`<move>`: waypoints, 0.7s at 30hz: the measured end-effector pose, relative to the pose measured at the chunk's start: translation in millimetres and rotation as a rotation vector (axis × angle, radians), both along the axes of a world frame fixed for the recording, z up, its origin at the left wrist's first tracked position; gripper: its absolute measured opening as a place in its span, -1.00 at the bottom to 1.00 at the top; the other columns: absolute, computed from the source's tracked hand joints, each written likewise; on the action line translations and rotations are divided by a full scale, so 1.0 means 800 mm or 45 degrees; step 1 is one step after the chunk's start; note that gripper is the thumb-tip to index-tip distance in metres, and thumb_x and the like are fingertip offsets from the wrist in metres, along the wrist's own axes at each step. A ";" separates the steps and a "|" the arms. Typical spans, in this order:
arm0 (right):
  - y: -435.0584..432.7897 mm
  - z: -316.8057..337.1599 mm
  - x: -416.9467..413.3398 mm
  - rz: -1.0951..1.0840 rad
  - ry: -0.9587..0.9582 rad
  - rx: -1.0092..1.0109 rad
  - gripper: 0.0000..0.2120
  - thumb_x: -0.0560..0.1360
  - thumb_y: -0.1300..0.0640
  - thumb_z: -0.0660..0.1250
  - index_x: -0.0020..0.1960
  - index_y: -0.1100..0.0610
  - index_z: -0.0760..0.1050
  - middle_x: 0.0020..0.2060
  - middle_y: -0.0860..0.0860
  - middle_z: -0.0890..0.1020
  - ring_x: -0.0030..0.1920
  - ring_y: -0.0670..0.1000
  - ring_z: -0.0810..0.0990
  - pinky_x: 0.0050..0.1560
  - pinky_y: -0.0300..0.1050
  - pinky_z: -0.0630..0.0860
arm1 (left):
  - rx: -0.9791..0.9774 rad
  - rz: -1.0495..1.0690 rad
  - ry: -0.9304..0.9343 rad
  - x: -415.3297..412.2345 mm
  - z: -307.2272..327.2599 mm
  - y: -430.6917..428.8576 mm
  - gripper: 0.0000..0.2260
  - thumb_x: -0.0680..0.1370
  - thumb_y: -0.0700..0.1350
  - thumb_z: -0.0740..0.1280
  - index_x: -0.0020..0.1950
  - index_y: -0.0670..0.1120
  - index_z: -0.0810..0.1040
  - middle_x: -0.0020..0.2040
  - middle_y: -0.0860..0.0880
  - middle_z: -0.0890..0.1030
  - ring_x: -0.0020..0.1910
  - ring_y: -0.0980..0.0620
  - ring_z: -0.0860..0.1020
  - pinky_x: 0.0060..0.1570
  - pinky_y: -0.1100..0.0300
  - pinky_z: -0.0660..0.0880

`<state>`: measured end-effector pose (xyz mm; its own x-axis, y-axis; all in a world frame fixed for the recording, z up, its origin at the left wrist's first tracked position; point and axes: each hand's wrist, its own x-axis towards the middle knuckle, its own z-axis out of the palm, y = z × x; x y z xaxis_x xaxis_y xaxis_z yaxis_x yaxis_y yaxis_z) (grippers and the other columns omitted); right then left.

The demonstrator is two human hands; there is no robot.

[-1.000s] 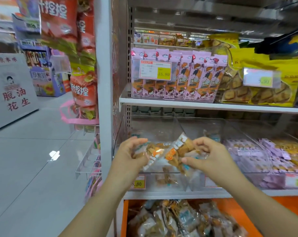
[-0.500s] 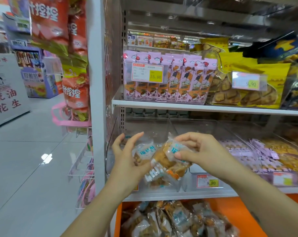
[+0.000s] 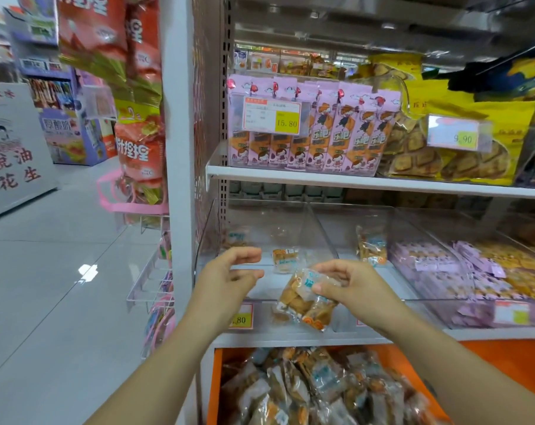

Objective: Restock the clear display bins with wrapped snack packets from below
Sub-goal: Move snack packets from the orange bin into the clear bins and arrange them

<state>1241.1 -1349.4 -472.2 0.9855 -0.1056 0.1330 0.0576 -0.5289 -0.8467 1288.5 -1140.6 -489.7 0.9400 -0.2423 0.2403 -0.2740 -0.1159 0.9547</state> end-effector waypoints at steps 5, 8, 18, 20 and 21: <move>0.012 0.001 0.001 0.035 -0.048 0.107 -0.77 0.39 0.23 0.48 -0.10 -0.07 0.57 -0.05 -0.11 0.66 -0.03 -0.19 0.63 -0.05 -0.25 0.60 | 0.156 -0.259 0.133 -0.012 -0.009 -0.012 -0.75 0.50 -0.13 0.42 0.13 0.09 0.51 0.06 0.09 0.62 -0.12 0.18 0.63 -0.12 0.39 0.50; 0.024 0.007 0.002 0.067 -0.101 0.166 -0.77 0.37 0.26 0.49 -0.13 -0.04 0.59 -0.13 -0.09 0.68 -0.11 -0.16 0.66 -0.12 -0.26 0.60 | 0.251 -0.296 0.022 -0.012 -0.012 -0.018 -0.75 0.46 -0.18 0.45 0.12 -0.02 0.58 -0.02 -0.05 0.65 -0.16 0.15 0.59 -0.12 0.27 0.52; 0.032 0.008 0.008 0.146 0.085 0.755 -0.88 0.40 0.19 0.40 -0.07 0.13 0.60 -0.18 0.07 0.69 -0.20 -0.04 0.66 -0.15 -0.18 0.57 | 0.052 -0.474 0.226 -0.008 -0.002 -0.006 -0.79 0.52 -0.19 0.37 0.13 -0.02 0.56 -0.05 0.08 0.68 -0.07 0.13 0.62 -0.06 0.25 0.53; 0.038 0.013 0.015 0.105 -0.021 0.567 -0.93 0.45 0.18 0.40 -0.11 0.05 0.63 -0.17 0.06 0.70 -0.15 -0.02 0.67 -0.08 -0.15 0.58 | 0.045 -0.369 0.177 -0.006 0.005 0.002 -0.82 0.54 -0.12 0.35 0.12 0.06 0.58 -0.01 0.07 0.68 -0.01 0.05 0.63 0.05 0.15 0.55; 0.041 0.019 0.019 0.126 -0.056 0.495 -0.92 0.46 0.17 0.39 -0.12 0.01 0.64 -0.16 0.04 0.71 -0.12 -0.01 0.68 -0.04 -0.14 0.59 | 0.023 -0.305 0.145 -0.004 0.009 0.007 -0.83 0.54 -0.12 0.34 0.09 0.07 0.59 -0.02 0.07 0.68 -0.02 0.05 0.63 0.06 0.13 0.54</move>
<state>1256.6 -1316.9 -457.2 0.9877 -0.0610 0.1440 0.1328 -0.1594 -0.9782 1285.5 -1135.3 -482.9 0.8762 -0.4641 0.1301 -0.1866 -0.0778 0.9794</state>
